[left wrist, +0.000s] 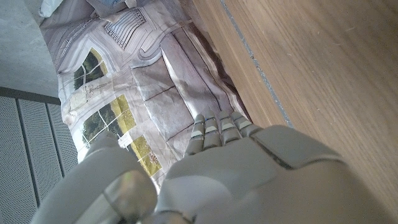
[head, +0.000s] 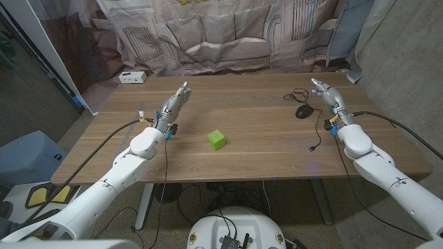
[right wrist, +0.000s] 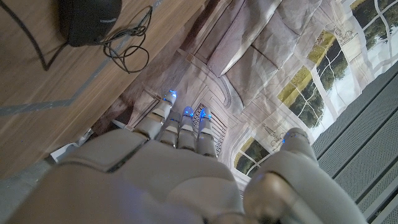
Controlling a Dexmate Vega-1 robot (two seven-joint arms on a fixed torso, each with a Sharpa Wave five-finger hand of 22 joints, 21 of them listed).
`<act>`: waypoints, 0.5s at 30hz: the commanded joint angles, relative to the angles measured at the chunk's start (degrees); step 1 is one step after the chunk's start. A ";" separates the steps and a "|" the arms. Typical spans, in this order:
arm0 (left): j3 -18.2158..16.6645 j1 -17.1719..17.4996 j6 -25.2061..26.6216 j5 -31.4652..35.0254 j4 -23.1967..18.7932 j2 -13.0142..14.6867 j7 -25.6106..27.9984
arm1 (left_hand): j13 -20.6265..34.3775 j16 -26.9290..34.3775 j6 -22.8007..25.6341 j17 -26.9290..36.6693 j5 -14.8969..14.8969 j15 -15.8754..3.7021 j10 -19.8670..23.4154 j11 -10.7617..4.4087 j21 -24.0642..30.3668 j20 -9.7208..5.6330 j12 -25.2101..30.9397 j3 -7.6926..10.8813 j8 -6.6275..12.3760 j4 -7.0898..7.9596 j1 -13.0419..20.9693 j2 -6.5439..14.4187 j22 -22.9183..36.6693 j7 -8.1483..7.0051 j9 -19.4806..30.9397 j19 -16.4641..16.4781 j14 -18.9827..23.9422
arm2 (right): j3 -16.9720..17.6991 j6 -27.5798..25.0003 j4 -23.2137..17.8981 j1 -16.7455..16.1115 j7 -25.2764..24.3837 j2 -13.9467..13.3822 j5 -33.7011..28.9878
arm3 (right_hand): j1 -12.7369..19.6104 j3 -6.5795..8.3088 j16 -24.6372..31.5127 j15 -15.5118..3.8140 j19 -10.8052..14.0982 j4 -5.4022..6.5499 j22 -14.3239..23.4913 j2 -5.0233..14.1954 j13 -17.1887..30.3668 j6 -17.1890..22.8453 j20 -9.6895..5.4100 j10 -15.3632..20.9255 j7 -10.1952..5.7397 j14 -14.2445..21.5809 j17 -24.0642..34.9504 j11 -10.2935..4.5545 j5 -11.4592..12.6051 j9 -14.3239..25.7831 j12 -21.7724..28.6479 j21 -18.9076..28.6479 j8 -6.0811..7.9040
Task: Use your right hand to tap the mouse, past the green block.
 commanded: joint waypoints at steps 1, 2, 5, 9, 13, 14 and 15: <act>0.17 0.59 1.75 0.77 -1.90 0.36 1.41 | 0.09 0.07 0.36 0.22 -0.19 -0.01 0.52 0.04 -0.18 0.69 0.22 0.17 0.30 -0.19 0.46 0.32 0.14 -0.06 0.22 0.08 0.42 | 0.13 -1.44 -0.04 -0.21 -2.46 -2.37 -3.37 | 0.04 0.15 0.09 0.02 -0.44 -0.28 0.13 0.72 0.11 0.25 -0.06 -0.30 -0.34 -0.25 0.09 -0.18 0.33 0.13 -0.12 -0.19 -0.26; 0.22 0.61 1.89 0.80 -2.02 0.41 1.41 | 0.08 0.06 0.39 0.22 -0.19 -0.03 0.51 0.06 -0.21 0.70 0.20 0.17 0.29 -0.20 0.46 0.33 0.14 -0.09 0.22 0.08 0.44 | 0.11 -1.30 0.16 -0.17 -2.56 -2.49 -3.63 | 0.04 0.14 0.10 0.03 -0.43 -0.29 0.13 0.72 0.11 0.20 -0.07 -0.29 -0.37 -0.24 0.08 -0.21 0.33 0.13 -0.11 -0.19 -0.29; 0.34 0.77 2.46 1.08 -2.60 0.60 1.73 | 0.07 0.05 0.42 0.22 -0.20 -0.01 0.52 0.17 -0.26 0.75 0.19 0.16 0.28 -0.22 0.47 0.34 0.14 -0.09 0.22 0.07 0.45 | -0.08 -1.57 0.40 -0.06 -3.11 -2.99 -4.79 | 0.06 0.13 0.21 -0.25 -0.19 -0.31 0.13 0.74 0.10 0.02 -0.20 -0.17 -0.43 0.03 0.04 -0.40 0.35 0.13 -0.08 -0.12 -0.39; 0.31 1.19 2.83 1.52 -3.52 0.87 2.33 | 0.05 0.04 0.46 0.22 -0.20 0.04 0.58 0.11 -0.32 0.66 0.19 0.16 0.26 -0.25 0.47 0.37 0.15 -0.05 0.22 0.11 0.52 | -0.49 -1.54 1.12 0.34 -3.38 -3.58 -6.14 | 0.17 0.14 0.31 -0.51 0.13 -0.39 0.12 0.79 0.10 -0.18 -0.38 0.10 -0.60 0.31 -0.04 -0.75 0.40 0.13 0.00 -0.05 -0.51; 0.16 1.72 3.07 1.73 -4.36 1.07 2.88 | 0.04 0.02 0.49 0.22 -0.20 -0.01 0.61 0.11 -0.36 0.60 0.18 0.16 0.24 -0.27 0.48 0.40 0.15 -0.08 0.22 0.18 0.56 | -0.90 -1.55 1.66 0.69 -4.43 -4.05 -8.05 | 0.26 0.15 0.34 -0.61 0.46 -0.45 0.12 0.83 0.10 -0.35 -0.53 0.21 -0.82 0.41 -0.09 -0.87 0.44 0.14 0.02 0.04 -0.59; 0.12 1.86 3.17 1.76 -4.57 1.13 3.01 | 0.03 0.02 0.55 0.22 -0.20 -0.02 0.62 0.13 -0.39 0.62 0.18 0.16 0.26 -0.28 0.48 0.41 0.15 -0.03 0.22 0.16 0.56 | -0.99 -2.01 1.48 0.71 -4.62 -4.33 -8.51 | 0.33 0.18 0.39 -0.72 0.54 -0.48 0.12 0.89 0.10 -0.36 -0.52 0.29 -0.81 0.54 -0.12 -0.91 0.47 0.14 0.04 0.05 -0.60; 0.08 2.00 3.24 1.77 -4.76 1.18 3.10 | 0.03 0.01 0.56 0.22 -0.21 0.00 0.64 0.12 -0.40 0.62 0.18 0.15 0.25 -0.28 0.48 0.42 0.15 -0.04 0.22 0.18 0.57 | -1.05 -2.45 1.32 0.70 -4.89 -4.53 -8.92 | 0.36 0.19 0.39 -0.74 0.59 -0.50 0.12 0.91 0.10 -0.36 -0.51 0.33 -0.87 0.56 -0.13 -0.94 0.48 0.14 0.06 0.06 -0.60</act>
